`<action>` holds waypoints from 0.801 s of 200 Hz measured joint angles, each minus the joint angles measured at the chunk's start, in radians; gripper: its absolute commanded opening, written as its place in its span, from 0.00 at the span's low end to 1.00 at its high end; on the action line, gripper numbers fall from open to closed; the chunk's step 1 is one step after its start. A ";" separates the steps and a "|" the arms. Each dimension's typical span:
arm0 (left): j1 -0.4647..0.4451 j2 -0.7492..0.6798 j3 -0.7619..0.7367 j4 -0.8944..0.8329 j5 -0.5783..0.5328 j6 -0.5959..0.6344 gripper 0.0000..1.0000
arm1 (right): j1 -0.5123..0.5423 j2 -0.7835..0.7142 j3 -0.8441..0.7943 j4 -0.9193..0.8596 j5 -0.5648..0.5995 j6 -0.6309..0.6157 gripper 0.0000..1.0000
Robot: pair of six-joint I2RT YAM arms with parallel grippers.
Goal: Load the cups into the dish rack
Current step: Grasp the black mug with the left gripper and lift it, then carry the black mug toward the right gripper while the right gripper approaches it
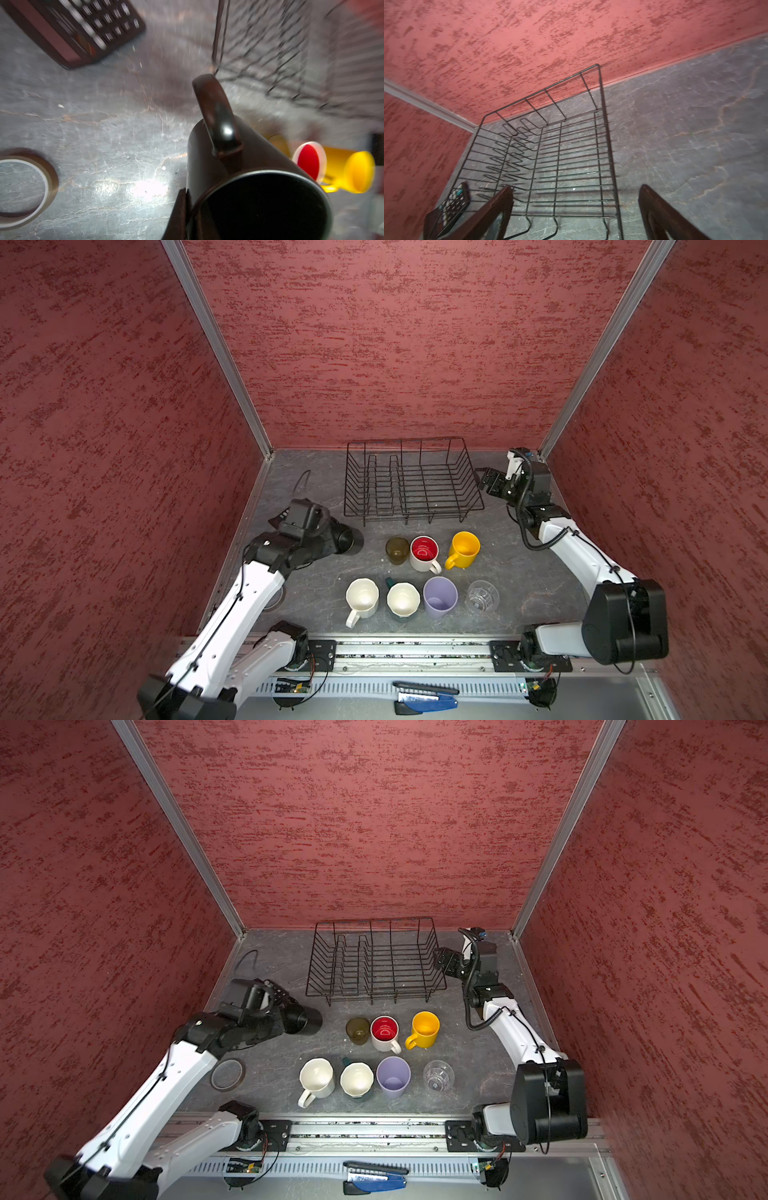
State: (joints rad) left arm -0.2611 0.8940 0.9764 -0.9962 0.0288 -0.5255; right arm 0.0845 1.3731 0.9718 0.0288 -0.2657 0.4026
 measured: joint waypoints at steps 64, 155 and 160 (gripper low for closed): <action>0.208 -0.143 -0.087 0.292 0.474 -0.003 0.00 | 0.010 0.000 -0.004 0.262 -0.356 0.087 0.94; 0.204 0.021 -0.247 1.027 0.897 -0.162 0.00 | 0.202 0.002 -0.048 0.616 -0.777 0.282 0.95; 0.198 0.021 -0.252 1.049 0.903 -0.153 0.00 | 0.207 0.003 -0.048 0.618 -0.783 0.288 0.94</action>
State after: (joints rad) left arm -0.0631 0.9150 0.7246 0.0528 0.9318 -0.6781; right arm 0.2913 1.3766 0.9237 0.6472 -1.0485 0.6910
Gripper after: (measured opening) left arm 0.100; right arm 0.948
